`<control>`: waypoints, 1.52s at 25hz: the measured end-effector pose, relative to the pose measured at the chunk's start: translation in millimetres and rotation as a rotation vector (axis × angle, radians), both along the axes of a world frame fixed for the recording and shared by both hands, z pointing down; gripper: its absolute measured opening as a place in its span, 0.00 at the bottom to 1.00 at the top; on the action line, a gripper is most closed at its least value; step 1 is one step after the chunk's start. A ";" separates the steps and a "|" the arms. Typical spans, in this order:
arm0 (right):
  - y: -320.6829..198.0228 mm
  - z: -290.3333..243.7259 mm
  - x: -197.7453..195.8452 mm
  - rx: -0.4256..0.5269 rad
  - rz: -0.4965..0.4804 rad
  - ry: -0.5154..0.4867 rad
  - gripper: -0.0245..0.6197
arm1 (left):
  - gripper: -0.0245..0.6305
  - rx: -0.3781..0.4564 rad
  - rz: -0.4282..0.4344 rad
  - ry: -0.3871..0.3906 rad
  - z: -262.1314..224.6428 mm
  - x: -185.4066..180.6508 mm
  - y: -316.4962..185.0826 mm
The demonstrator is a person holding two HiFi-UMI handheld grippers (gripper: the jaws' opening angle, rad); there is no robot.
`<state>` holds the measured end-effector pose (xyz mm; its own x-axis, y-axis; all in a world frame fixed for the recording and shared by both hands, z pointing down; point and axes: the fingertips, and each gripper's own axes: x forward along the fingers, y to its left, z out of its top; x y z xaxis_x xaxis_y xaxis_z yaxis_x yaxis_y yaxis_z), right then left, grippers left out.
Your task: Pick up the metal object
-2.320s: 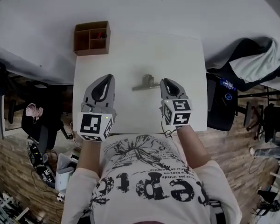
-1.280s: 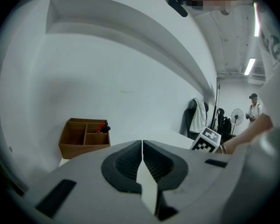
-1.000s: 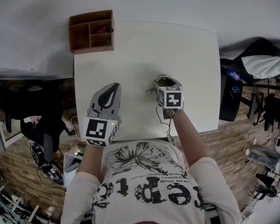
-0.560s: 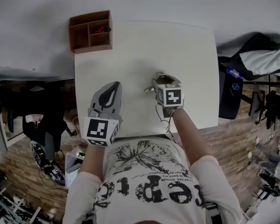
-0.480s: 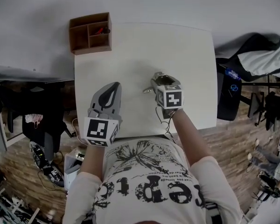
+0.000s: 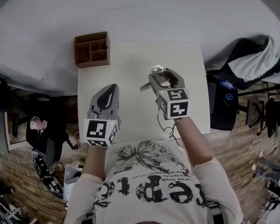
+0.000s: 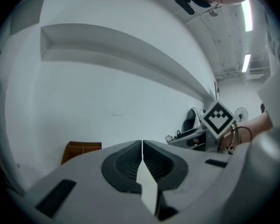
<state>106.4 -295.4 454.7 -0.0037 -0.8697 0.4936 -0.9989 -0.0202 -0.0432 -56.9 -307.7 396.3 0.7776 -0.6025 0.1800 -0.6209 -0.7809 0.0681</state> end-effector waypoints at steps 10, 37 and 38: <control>38.7 -105.7 12.8 0.326 -0.014 0.023 0.47 | 0.06 0.128 -0.073 0.023 -66.8 -0.1 6.6; 82.1 -139.4 21.4 0.517 -0.007 0.053 0.47 | 0.06 0.207 -0.120 0.019 -97.0 12.6 40.5; 81.9 -139.9 21.4 0.521 -0.007 0.055 0.47 | 0.06 0.211 -0.113 0.018 -97.1 13.6 41.5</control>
